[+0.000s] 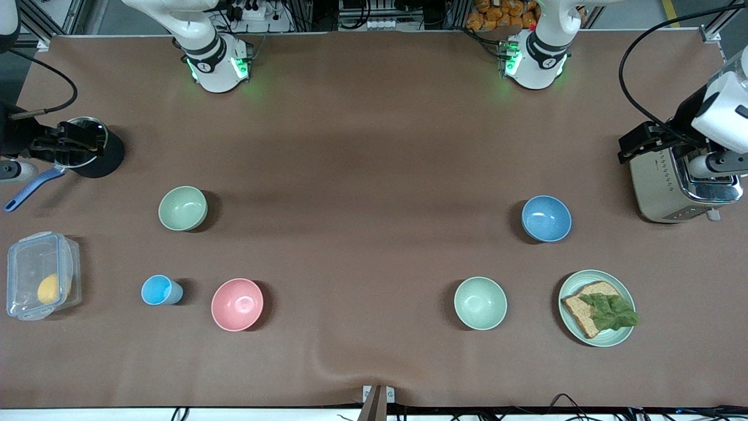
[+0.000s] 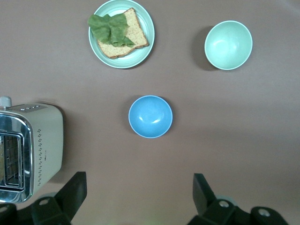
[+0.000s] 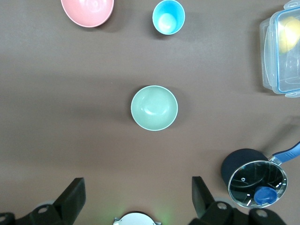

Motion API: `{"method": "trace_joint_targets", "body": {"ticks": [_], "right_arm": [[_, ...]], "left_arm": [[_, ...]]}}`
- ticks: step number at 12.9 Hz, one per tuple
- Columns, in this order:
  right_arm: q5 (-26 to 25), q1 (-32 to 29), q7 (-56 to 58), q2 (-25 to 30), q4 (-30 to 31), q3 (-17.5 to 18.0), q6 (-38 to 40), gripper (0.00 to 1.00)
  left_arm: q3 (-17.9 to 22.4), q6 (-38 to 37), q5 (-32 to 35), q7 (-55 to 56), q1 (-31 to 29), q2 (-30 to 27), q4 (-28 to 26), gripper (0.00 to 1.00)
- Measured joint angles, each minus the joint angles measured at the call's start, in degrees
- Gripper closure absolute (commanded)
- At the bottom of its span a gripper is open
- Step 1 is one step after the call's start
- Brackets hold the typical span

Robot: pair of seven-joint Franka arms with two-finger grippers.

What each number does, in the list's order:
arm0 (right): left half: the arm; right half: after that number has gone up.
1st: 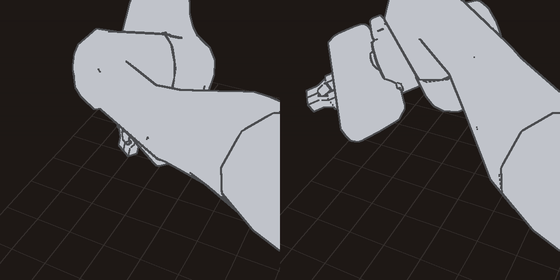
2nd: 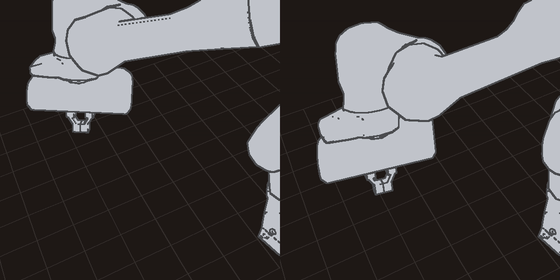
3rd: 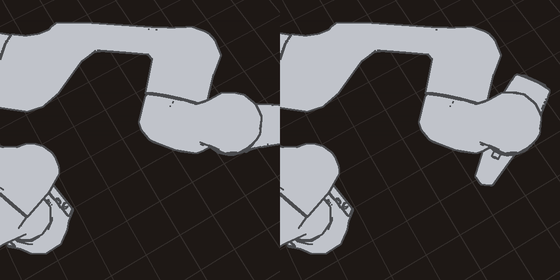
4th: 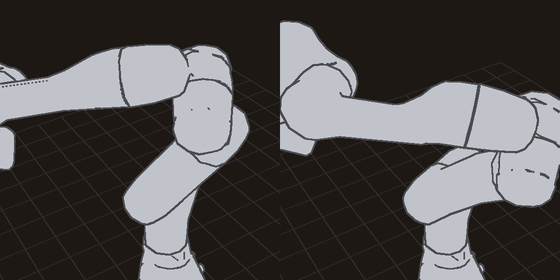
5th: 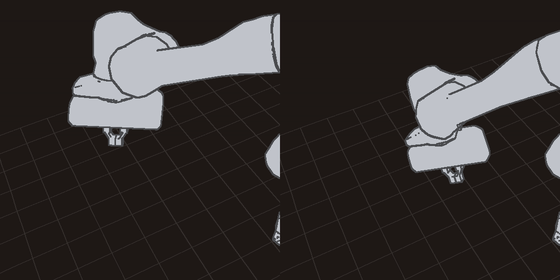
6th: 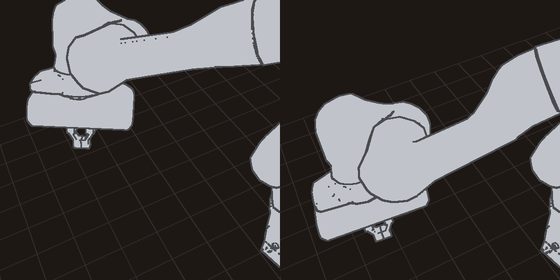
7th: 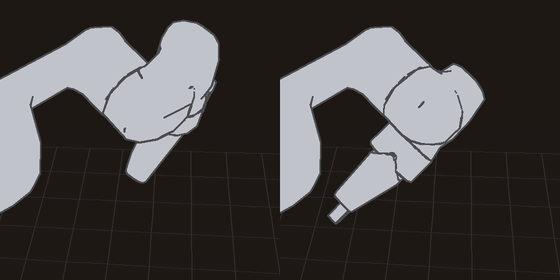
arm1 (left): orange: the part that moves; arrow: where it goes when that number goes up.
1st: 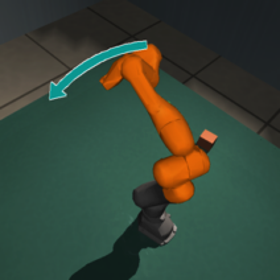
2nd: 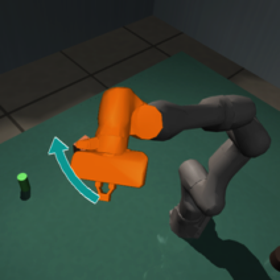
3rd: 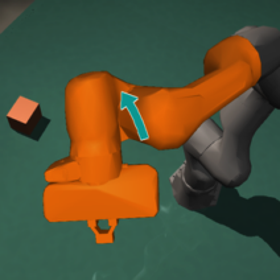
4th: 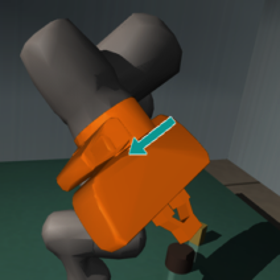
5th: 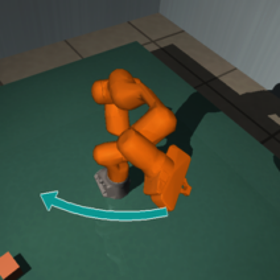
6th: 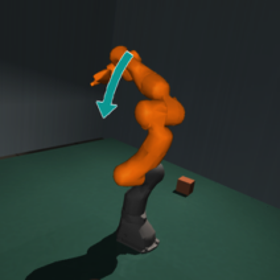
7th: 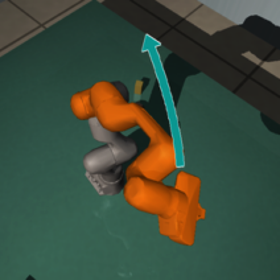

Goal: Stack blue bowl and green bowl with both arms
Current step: 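Reach the right gripper to the green bowl while the left gripper reaches the blue bowl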

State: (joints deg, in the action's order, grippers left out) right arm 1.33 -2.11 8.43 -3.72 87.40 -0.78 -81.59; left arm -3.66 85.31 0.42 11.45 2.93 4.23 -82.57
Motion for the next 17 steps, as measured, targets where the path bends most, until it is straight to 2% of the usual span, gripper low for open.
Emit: {"method": "trace_joint_targets", "body": {"ticks": [11, 15, 17], "right_arm": [[0.0, -0.21, -0.08, 0.58, 2.53, -0.05, -0.36, 0.0], [0.0, -1.83, -0.12, -1.04, 7.49, -0.15, -5.88, 0.0], [0.0, -2.02, -0.12, -1.66, 11.51, -0.15, -9.91, 0.0]], "left_arm": [[0.67, -0.43, 0.87, -0.05, -0.95, 0.51, -0.33, 0.0], [0.68, -0.28, 0.88, -0.04, -1.26, 1.85, -2.09, 0.0], [0.7, 2.18, 0.9, -0.04, -1.95, 2.84, -4.47, 0.0]]}}
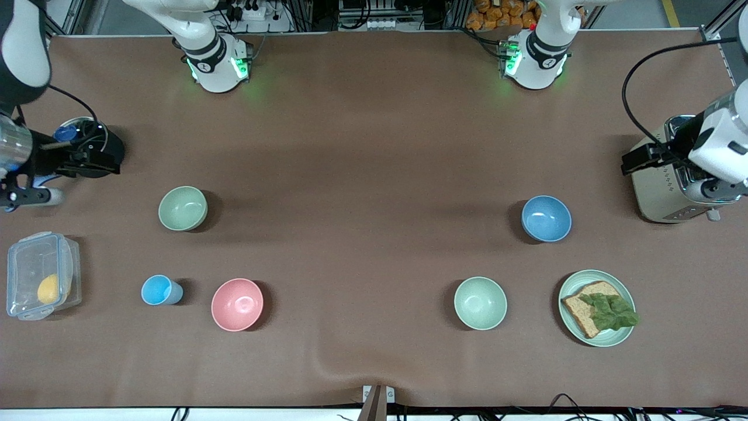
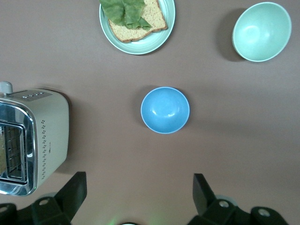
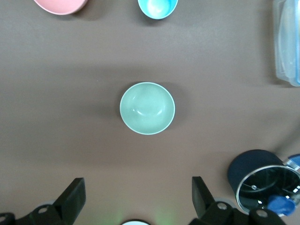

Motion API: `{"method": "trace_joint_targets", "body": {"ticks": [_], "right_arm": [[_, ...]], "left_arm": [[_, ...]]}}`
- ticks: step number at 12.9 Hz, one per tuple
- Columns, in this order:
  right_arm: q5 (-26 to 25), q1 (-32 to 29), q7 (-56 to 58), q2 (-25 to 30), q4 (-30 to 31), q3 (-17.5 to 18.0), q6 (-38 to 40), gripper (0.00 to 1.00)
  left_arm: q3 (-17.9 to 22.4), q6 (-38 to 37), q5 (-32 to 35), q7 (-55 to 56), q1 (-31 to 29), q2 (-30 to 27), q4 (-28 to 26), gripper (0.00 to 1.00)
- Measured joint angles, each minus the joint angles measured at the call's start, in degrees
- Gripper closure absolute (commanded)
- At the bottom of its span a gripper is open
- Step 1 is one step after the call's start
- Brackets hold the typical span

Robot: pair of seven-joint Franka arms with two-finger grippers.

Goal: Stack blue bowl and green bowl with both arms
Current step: 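Reach the right gripper to the green bowl while the left gripper reaches the blue bowl, then grasp the green bowl with the right gripper while the left gripper grasps the blue bowl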

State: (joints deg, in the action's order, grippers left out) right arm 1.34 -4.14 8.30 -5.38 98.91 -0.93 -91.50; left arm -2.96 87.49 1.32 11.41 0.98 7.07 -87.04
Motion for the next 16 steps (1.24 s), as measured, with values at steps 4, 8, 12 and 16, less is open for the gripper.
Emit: {"method": "trace_joint_targets", "body": {"ticks": [4, 8, 12, 16], "right_arm": [[0.0, -0.01, -0.01, -0.76, 11.42, -0.03, -13.62, 0.0], [0.0, -0.02, -0.11, -5.9, 18.1, -0.88, -24.21, 0.0], [0.0, -0.09, -0.11, -14.41, 18.4, -1.52, -29.97, 0.0], [0.0, -0.12, -0.11, -18.09, 18.4, -1.72, -31.07, 0.0]], "left_arm": [[-0.03, 7.23, 0.0, 0.0, -0.21, 0.7, -7.11, 0.0], [-0.03, 18.6, 0.0, 0.0, -0.29, 0.88, -17.59, 0.0], [-0.02, 27.76, 0.0, 0.0, -1.03, 2.14, -25.45, 0.0], [-0.02, 31.57, 0.0, 0.29, -1.11, 6.26, -26.93, 0.0]]}}
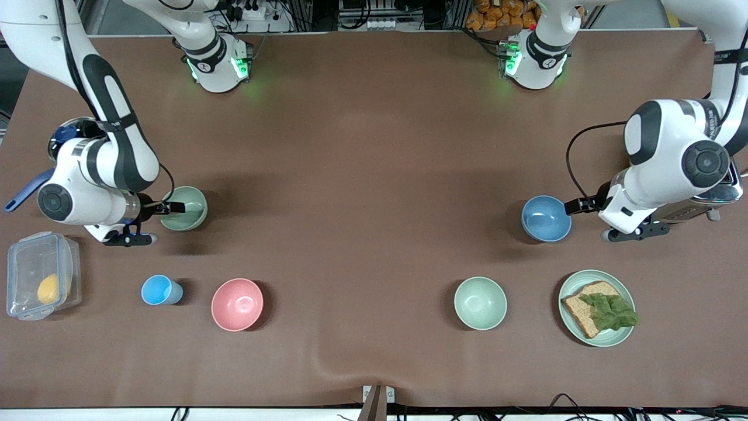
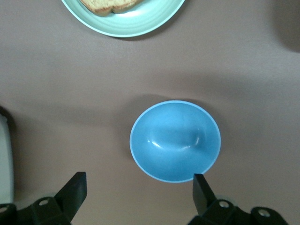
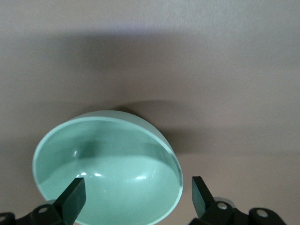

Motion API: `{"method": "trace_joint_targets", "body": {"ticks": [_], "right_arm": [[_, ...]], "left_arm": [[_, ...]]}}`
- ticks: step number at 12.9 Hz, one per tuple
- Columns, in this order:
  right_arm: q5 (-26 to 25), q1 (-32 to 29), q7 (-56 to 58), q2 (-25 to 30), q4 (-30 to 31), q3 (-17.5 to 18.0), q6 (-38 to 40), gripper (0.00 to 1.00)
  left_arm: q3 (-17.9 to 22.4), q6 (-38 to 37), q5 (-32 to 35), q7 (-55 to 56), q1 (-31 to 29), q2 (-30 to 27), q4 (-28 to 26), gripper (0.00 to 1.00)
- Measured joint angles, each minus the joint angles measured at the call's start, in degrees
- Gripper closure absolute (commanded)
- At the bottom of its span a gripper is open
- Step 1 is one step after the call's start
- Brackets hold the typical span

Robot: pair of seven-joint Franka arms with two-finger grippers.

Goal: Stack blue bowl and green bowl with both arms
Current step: 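Grasp the green bowl with the right gripper while the left gripper grasps the blue bowl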

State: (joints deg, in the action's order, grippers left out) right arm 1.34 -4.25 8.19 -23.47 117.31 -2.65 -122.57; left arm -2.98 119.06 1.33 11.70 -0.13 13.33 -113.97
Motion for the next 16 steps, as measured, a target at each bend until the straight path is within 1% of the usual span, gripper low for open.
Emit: {"method": "trace_joint_targets", "body": {"ticks": [1, 2, 3, 4, 5, 9, 10, 12, 15, 16], "right_arm": [[0.0, -0.02, 0.0, -0.75, 0.01, -0.09, 0.1, 0.0], [0.0, -0.03, 0.0, -1.57, 0.04, -0.28, 0.16, 0.33], [0.0, -0.06, 0.0, -2.3, 0.04, -0.5, 0.17, 0.83], [0.12, -0.08, 0.0, -2.89, 0.05, -0.63, 0.17, 0.97], [0.38, -0.09, 0.0, -3.28, 0.05, -0.68, 0.16, 0.98], [0.8, -0.1, 0.27, -3.59, -0.01, -0.69, 0.22, 1.0], [0.81, -0.1, 0.78, -3.58, -0.17, -0.69, 0.55, 1.0], [1.41, -0.09, 2.13, -3.04, -1.89, -0.68, 3.54, 1.0], [1.41, -0.1, 3.59, -1.55, -6.18, -0.83, 10.26, 1.0], [1.44, -0.09, 3.78, -0.91, -7.94, -0.69, 12.66, 1.0]], "left_arm": [[0.0, 0.34, 0.0, 0.28, -0.08, 0.79, -0.01, 0.0], [0.01, 0.67, 0.0, 0.51, -0.27, 1.4, -0.03, 0.0], [0.01, 0.98, 0.0, 0.54, -0.49, 1.96, -0.06, 0.0], [0.02, 1.51, 0.0, 0.59, -0.77, 2.58, -0.09, 0.0], [0.02, 2.31, 0.0, 0.61, -1.22, 3.31, -0.16, 0.01], [0.02, 7.12, 0.0, 0.61, -2.13, 6.89, -1.47, 0.17], [-0.01, 8.23, 0.0, 0.61, -2.13, 7.45, -2.06, 0.19], [-0.02, 9.8, 0.0, 0.61, -2.13, 8.44, -2.78, 0.23], [-0.03, 10.87, 0.0, 0.61, -2.13, 9.2, -3.37, 0.28], [-0.04, 11.3, 0.0, 0.61, -2.13, 9.44, -3.57, 0.33]]}}
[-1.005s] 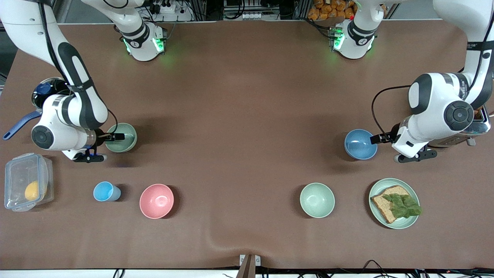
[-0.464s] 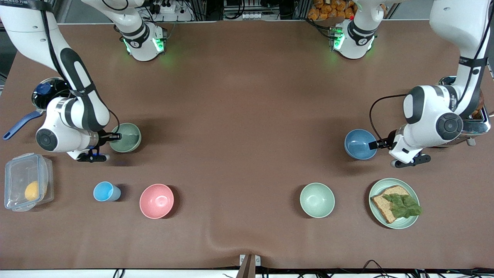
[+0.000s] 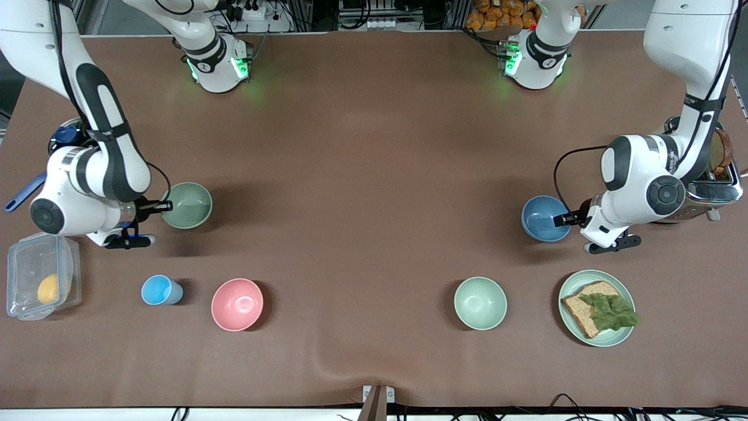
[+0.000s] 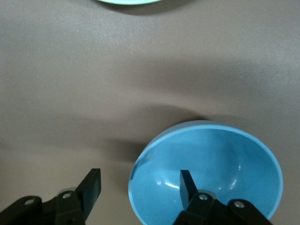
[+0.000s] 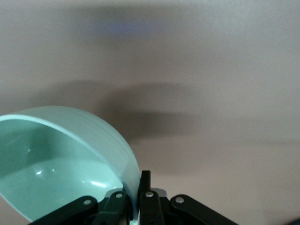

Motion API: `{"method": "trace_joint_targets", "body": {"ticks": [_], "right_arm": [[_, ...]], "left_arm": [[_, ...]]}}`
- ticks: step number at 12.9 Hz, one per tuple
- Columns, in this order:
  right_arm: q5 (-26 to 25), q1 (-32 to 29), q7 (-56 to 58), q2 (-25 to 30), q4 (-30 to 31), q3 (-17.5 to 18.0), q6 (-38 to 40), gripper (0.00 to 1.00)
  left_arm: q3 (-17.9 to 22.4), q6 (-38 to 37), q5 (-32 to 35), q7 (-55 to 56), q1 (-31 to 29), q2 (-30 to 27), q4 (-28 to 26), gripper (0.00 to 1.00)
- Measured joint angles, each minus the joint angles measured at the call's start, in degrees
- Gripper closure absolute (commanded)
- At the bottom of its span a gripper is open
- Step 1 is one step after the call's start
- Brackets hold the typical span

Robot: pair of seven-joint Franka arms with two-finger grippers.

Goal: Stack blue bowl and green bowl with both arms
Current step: 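Grasp the green bowl with the right gripper while the left gripper grasps the blue bowl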

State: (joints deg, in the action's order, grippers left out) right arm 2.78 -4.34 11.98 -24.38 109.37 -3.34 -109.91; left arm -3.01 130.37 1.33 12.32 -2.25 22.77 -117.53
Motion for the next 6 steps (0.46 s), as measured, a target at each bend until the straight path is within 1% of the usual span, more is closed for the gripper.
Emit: {"method": "trace_joint_targets", "body": {"ticks": [1, 2, 3, 5, 6], "right_arm": [[0.69, 0.02, 0.07, 0.69, -1.8, 0.4, 2.12, 1.0], [2.68, 0.08, 0.09, 1.52, -3.32, 1.33, 3.48, 1.0], [5.32, 0.3, -0.02, 2.39, -4.32, 2.77, 4.1, 1.0], [10.06, 2.61, -1.5, 3.67, -5.43, 4.64, 4.48, 1.0], [12.69, 4.44, -2.37, 4.01, -5.75, 4.95, 4.59, 1.0]], "left_arm": [[0.0, 0.36, 0.0, 0.0, 0.0, 0.22, -0.21, 0.39], [-0.01, 0.72, 0.0, 0.0, 0.0, 0.36, -0.41, 0.41], [-0.03, 1.16, 0.0, 0.0, 0.0, 0.43, -0.64, 0.47], [-0.04, 1.66, 0.0, 0.22, 0.0, 0.56, -1.08, 0.6], [-0.05, 2.03, 0.0, 0.25, 0.0, 0.68, -1.17, 0.7]]}}
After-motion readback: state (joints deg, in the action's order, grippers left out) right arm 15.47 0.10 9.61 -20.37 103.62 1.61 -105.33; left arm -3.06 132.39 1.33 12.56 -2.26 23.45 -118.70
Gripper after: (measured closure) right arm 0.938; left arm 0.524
